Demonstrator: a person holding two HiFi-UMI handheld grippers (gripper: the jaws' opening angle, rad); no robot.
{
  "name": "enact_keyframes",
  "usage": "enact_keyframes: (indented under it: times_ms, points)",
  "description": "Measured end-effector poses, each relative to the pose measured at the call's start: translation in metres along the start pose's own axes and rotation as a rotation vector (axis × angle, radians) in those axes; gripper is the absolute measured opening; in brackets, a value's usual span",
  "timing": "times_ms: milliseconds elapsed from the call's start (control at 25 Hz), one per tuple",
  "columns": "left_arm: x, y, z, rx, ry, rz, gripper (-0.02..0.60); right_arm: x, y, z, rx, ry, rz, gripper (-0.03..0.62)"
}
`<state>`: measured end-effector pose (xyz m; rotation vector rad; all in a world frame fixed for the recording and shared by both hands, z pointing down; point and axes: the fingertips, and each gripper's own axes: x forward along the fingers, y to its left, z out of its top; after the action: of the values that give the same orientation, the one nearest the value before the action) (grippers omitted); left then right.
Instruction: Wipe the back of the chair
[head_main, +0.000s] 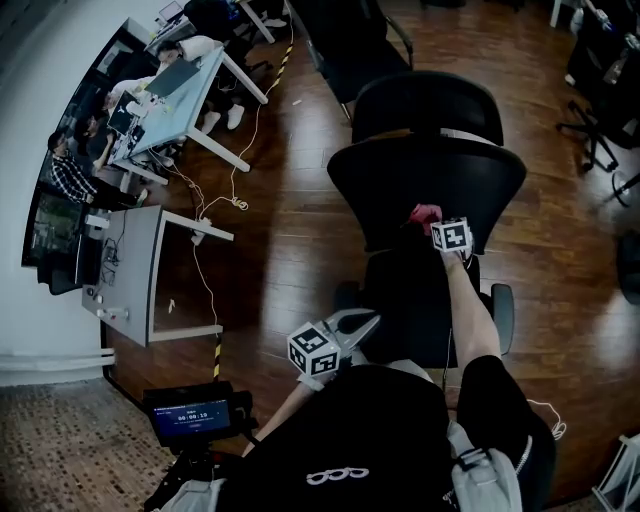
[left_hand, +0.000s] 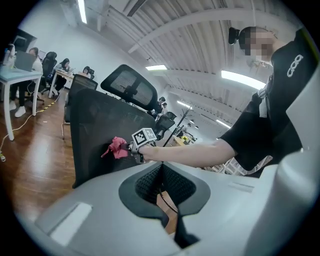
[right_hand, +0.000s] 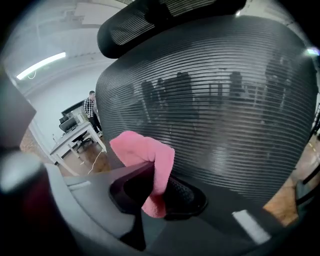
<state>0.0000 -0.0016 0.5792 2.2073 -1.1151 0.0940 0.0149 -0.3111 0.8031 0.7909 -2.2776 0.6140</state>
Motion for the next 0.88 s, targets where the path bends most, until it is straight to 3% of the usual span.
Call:
enact_keyframes:
  times_ms: [720,880]
  points:
    - [0.013,-0.021,-0.002,0.017,0.050,-0.028,-0.008,-0.091,-0.161,-0.036,0.273,-0.081,-0.244,0.046]
    - [0.014,-0.021,-0.005,0.016,0.055,-0.029,-0.008,-0.114,-0.197,-0.061,0.399,-0.104,-0.332,0.046]
